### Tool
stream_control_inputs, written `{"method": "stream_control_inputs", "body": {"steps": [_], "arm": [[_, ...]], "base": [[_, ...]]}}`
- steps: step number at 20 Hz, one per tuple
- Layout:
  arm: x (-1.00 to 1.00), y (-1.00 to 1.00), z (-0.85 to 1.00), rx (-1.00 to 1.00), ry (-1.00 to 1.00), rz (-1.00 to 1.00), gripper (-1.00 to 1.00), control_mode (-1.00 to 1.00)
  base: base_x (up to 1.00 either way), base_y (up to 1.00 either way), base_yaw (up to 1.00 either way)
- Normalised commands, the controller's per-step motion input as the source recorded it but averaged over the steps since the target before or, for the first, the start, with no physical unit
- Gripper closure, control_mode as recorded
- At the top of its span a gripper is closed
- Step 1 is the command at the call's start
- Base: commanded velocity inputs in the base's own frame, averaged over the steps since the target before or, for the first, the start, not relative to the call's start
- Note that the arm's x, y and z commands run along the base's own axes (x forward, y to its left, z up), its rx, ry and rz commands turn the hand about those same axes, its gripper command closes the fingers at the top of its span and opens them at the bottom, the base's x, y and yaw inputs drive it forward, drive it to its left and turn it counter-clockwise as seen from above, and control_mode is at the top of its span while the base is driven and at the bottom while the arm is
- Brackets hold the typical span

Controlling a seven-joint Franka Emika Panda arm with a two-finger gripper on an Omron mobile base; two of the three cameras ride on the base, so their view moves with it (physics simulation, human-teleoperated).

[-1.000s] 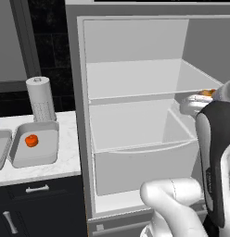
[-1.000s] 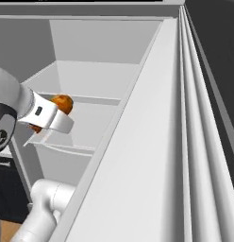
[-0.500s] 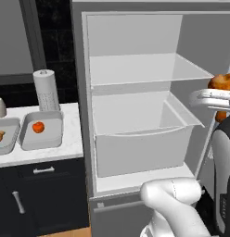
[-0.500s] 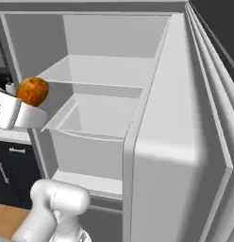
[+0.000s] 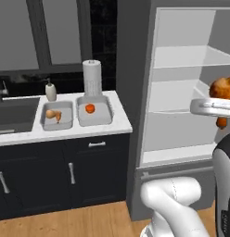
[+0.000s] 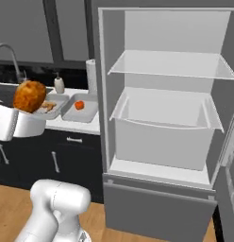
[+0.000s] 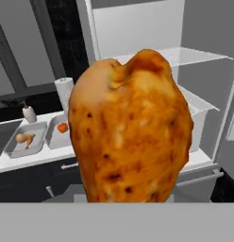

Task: Place one squash and one chicken drumstick in each tupperware on the nearby counter, to pack two identical lunches.

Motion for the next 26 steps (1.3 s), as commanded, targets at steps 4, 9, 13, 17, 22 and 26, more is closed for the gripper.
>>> {"method": "stream_control_inputs", "body": {"steps": [4,9,13,17,22,26], "arm": [[0.0,0.0,0.0,0.0,0.0,0.0,1.0,1.0],[0.0,0.0,0.0,0.0,0.0,0.0,1.0,1.0],[0.0,0.0,0.0,0.0,0.0,0.0,1.0,1.0],[0.0,0.0,0.0,0.0,0.0,0.0,1.0,1.0],[0.0,0.0,0.0,0.0,0.0,0.0,1.0,1.0],[0.0,0.0,0.0,0.0,0.0,0.0,1.0,1.0]], "base": [[0.02,1.0,0.0],[0.13,0.94,-0.05],[0.78,0.53,-0.14],[0.69,0.25,-0.17],[0.63,-0.01,-0.09],[0.77,-0.2,0.0]]}}
